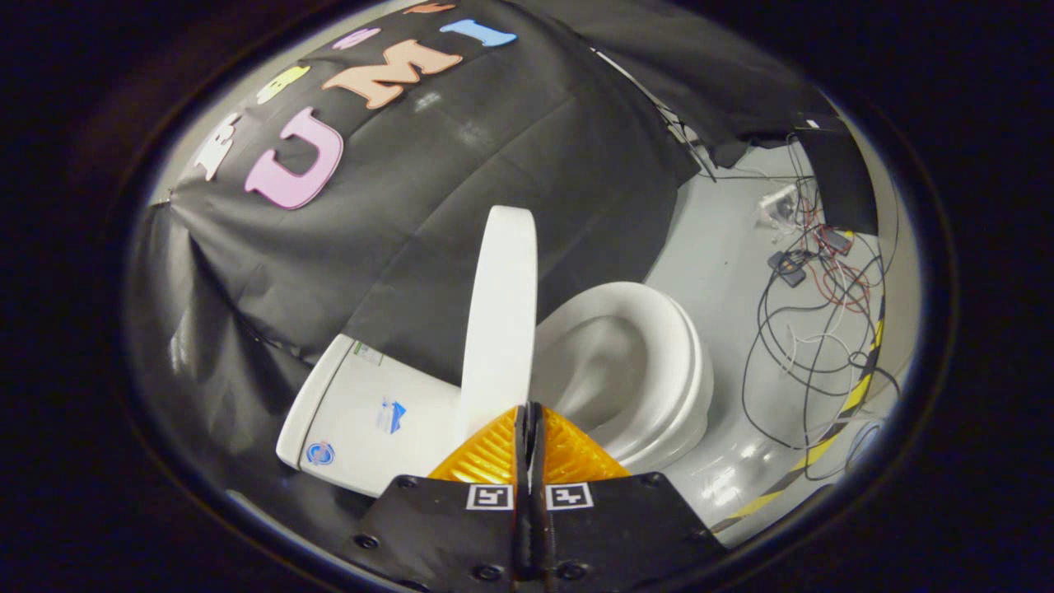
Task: Open the toilet lid.
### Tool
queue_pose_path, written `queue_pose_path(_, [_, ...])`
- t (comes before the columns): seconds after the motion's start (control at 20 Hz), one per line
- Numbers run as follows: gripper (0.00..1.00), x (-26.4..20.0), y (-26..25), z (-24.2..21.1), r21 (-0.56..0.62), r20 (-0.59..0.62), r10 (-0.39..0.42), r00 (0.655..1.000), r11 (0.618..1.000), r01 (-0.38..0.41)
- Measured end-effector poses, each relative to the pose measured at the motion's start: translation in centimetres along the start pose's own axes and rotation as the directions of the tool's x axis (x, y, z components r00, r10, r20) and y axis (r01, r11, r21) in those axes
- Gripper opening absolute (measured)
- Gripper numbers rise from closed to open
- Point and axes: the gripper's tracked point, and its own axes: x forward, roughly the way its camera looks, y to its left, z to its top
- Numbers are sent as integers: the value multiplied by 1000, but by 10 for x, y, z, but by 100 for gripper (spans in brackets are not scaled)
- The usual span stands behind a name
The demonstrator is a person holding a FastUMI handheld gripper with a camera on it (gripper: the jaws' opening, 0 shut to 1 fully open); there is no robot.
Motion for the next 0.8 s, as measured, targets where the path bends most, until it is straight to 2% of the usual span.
queue_pose_path(0.25, [0,-8,32,5,-88,64,14,998,996,-9])
queue_pose_path(0.35, [0,-10,36,8,-118,83,-1,997,993,11])
queue_pose_path(0.55, [0,-12,46,9,-98,103,-9,995,995,19])
queue_pose_path(0.8, [0,-17,64,9,-156,120,-3,993,988,22])
